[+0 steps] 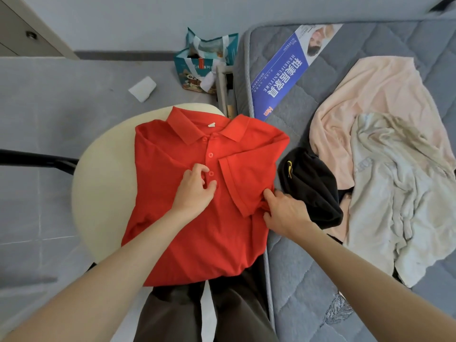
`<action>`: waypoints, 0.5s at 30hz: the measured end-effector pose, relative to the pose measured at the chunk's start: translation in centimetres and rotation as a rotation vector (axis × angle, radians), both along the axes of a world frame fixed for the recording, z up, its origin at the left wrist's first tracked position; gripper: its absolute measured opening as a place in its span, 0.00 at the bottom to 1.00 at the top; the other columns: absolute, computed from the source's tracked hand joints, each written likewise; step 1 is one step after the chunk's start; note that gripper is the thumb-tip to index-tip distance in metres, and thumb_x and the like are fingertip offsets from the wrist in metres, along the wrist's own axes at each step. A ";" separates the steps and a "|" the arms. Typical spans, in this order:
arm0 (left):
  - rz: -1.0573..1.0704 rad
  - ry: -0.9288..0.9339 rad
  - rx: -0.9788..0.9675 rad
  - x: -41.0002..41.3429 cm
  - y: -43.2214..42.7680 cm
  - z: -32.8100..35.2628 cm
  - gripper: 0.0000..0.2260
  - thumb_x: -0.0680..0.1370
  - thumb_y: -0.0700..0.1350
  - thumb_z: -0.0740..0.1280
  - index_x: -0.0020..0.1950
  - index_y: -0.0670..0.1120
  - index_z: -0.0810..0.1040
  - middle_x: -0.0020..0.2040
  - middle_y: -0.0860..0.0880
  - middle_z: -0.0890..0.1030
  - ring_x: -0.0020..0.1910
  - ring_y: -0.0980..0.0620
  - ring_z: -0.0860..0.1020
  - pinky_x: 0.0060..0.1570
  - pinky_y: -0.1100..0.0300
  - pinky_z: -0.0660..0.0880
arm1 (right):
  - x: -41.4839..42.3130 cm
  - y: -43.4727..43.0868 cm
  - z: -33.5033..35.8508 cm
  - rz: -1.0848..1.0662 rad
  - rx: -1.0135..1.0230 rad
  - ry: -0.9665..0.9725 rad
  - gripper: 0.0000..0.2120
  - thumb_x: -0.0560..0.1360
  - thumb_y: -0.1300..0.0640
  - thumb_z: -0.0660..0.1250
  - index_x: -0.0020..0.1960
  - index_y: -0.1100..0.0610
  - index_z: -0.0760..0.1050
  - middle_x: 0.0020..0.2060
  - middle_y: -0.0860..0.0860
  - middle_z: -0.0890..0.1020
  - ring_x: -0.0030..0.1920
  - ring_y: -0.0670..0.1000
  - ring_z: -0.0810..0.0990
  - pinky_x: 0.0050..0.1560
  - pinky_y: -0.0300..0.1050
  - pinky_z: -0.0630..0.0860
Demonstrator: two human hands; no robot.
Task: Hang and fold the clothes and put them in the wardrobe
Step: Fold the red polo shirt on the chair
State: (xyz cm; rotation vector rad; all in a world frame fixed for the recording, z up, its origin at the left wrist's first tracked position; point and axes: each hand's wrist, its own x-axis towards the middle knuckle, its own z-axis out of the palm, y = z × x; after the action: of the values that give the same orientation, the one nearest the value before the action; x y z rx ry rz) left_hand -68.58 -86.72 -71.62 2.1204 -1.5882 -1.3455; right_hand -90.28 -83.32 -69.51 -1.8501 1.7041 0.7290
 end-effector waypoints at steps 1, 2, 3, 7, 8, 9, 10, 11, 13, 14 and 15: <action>-0.013 -0.013 -0.056 0.6 -0.1 0.3 0.11 0.78 0.45 0.64 0.59 0.48 0.71 0.50 0.47 0.74 0.53 0.48 0.74 0.50 0.59 0.68 | 0.4 -0.6 0.5 -0.019 0.016 -0.005 0.19 0.74 0.49 0.61 0.62 0.56 0.67 0.58 0.53 0.72 0.58 0.57 0.73 0.45 0.48 0.70; -0.037 -0.048 -0.114 1.3 -0.3 0.6 0.10 0.78 0.42 0.62 0.60 0.47 0.73 0.51 0.47 0.74 0.53 0.47 0.74 0.51 0.57 0.70 | 0.9 -1.2 1.1 -0.050 0.014 -0.023 0.19 0.73 0.47 0.61 0.59 0.57 0.69 0.57 0.53 0.72 0.59 0.57 0.71 0.48 0.50 0.71; -0.072 -0.102 -0.165 2.1 -0.4 0.7 0.12 0.79 0.39 0.61 0.61 0.47 0.73 0.54 0.46 0.73 0.54 0.46 0.74 0.52 0.53 0.72 | 1.4 -1.8 1.7 -0.079 -0.014 -0.056 0.18 0.73 0.46 0.60 0.57 0.57 0.70 0.56 0.54 0.71 0.59 0.57 0.70 0.50 0.51 0.71; -0.311 -0.299 -0.201 5.9 -1.6 0.9 0.18 0.79 0.36 0.59 0.68 0.48 0.71 0.68 0.49 0.67 0.59 0.44 0.69 0.52 0.48 0.75 | 3.8 -3.6 3.1 0.002 -0.241 -0.259 0.13 0.75 0.51 0.60 0.59 0.53 0.71 0.55 0.52 0.71 0.56 0.56 0.71 0.53 0.52 0.72; -0.383 -0.327 -0.178 6.6 -2.0 0.8 0.19 0.79 0.36 0.59 0.70 0.49 0.70 0.69 0.50 0.66 0.59 0.45 0.69 0.51 0.49 0.74 | 4.4 -4.1 3.1 0.004 -0.242 -0.308 0.15 0.76 0.53 0.61 0.61 0.52 0.70 0.57 0.52 0.71 0.56 0.56 0.71 0.54 0.52 0.72; -0.458 -0.360 -0.168 7.2 -2.5 0.8 0.20 0.79 0.37 0.59 0.70 0.50 0.68 0.69 0.51 0.66 0.59 0.45 0.69 0.50 0.49 0.74 | 5.2 -4.6 3.0 -0.028 -0.212 -0.365 0.16 0.76 0.54 0.61 0.63 0.52 0.70 0.58 0.53 0.71 0.57 0.57 0.71 0.55 0.53 0.73; -0.524 -0.397 -0.180 7.8 -3.1 0.7 0.20 0.79 0.37 0.60 0.70 0.51 0.68 0.68 0.51 0.66 0.58 0.45 0.70 0.48 0.49 0.74 | 6.1 -5.1 2.8 -0.082 -0.168 -0.432 0.16 0.76 0.56 0.61 0.64 0.52 0.70 0.59 0.53 0.72 0.57 0.57 0.72 0.56 0.53 0.73; -0.569 -0.430 -0.200 8.3 -3.6 0.7 0.20 0.78 0.36 0.60 0.69 0.51 0.68 0.66 0.50 0.67 0.56 0.45 0.71 0.45 0.49 0.74 | 7.1 -5.4 2.4 -0.141 -0.125 -0.499 0.16 0.76 0.57 0.62 0.63 0.53 0.72 0.58 0.54 0.73 0.57 0.57 0.74 0.58 0.53 0.72; -0.594 -0.483 -0.213 9.3 -4.8 0.8 0.16 0.78 0.38 0.61 0.65 0.49 0.69 0.61 0.49 0.69 0.54 0.46 0.71 0.41 0.51 0.73 | 9.3 -5.8 1.4 -0.242 -0.074 -0.606 0.13 0.77 0.57 0.63 0.61 0.54 0.75 0.57 0.54 0.77 0.57 0.56 0.76 0.60 0.49 0.71; -0.593 -0.510 -0.204 9.9 -5.4 0.9 0.14 0.79 0.39 0.62 0.64 0.49 0.69 0.60 0.49 0.69 0.53 0.46 0.71 0.40 0.52 0.72 | 10.5 -5.8 0.9 -0.294 -0.054 -0.637 0.14 0.77 0.56 0.64 0.62 0.54 0.75 0.57 0.53 0.77 0.56 0.55 0.77 0.60 0.47 0.70; -0.594 -0.538 -0.191 10.4 -5.8 1.0 0.13 0.79 0.39 0.62 0.63 0.48 0.69 0.59 0.48 0.69 0.53 0.46 0.71 0.39 0.52 0.71 | 11.6 -5.7 0.5 -0.344 -0.036 -0.651 0.15 0.77 0.55 0.64 0.63 0.54 0.75 0.58 0.53 0.77 0.57 0.53 0.76 0.60 0.45 0.70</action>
State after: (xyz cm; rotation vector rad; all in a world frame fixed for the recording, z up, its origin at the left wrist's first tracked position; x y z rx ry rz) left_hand -58.22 -92.51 -70.64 2.0794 -2.5912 -0.6930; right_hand -78.69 -89.04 -68.99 -1.5188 1.5257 -0.0515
